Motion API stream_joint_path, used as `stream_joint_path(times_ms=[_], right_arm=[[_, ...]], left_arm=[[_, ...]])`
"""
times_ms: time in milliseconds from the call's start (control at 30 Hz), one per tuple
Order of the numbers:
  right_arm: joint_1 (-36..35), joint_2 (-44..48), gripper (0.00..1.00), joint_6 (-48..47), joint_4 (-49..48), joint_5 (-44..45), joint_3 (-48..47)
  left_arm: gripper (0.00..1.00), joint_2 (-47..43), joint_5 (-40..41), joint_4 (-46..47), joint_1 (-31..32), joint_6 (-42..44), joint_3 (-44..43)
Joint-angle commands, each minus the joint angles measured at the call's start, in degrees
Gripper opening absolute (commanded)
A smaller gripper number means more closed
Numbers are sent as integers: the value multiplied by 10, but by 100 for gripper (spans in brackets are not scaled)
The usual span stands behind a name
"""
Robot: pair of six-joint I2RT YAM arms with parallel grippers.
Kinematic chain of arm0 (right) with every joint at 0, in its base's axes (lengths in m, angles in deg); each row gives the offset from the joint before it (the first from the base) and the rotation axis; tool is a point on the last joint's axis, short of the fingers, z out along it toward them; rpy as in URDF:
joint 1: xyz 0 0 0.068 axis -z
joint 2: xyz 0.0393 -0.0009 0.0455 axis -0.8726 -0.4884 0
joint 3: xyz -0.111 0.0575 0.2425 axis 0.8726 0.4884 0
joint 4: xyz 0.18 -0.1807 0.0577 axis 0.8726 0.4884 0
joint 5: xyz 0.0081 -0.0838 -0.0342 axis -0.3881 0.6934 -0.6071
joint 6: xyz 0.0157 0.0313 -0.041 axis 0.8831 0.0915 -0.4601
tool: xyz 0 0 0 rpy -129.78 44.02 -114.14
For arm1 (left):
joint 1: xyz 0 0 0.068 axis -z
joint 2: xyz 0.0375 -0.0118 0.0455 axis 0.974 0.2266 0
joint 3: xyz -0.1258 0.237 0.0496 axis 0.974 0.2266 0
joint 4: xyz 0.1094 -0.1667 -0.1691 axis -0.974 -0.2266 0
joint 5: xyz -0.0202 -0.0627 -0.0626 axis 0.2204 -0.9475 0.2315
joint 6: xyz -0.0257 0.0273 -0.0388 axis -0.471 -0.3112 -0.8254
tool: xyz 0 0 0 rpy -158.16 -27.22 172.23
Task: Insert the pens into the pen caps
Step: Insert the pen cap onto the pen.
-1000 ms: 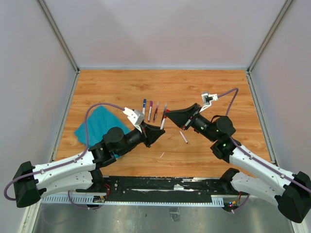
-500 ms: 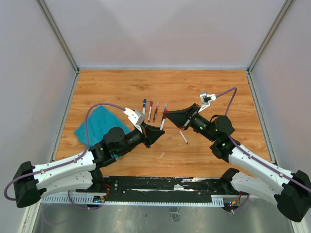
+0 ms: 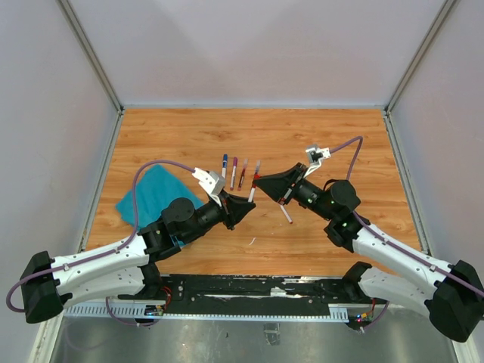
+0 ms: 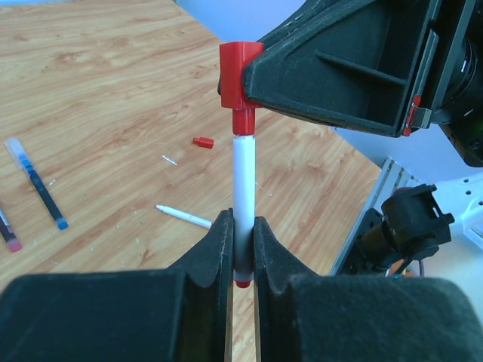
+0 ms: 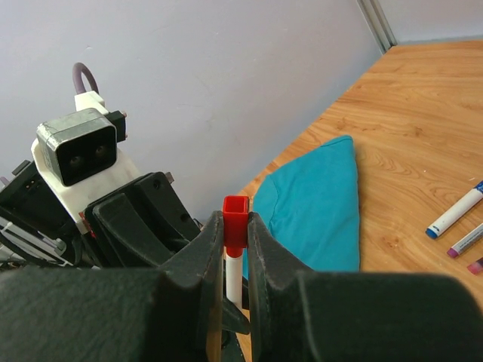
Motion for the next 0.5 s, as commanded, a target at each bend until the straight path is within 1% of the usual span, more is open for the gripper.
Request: stream_joint_path(times_ms=[0,100,333,400,467], right_arm=[[-14,-6,1,-41,-3,-9,5],[-19,-8,1,-44,-9,-12,7],[-35,-9,1,-19,-13,-6,17],[-49,-8,1,-27,13,0,15],[-72,3,1,-54,72,26,9]], left_arm=[[1,-8,3,29,4,8,-9],[0,-10,10,27,4,5,-7],[0,-11,23,33,4,-6,-19],[1,-16,24,42,4,-7,-22],[0,-21,26,49,4,-7,-28]])
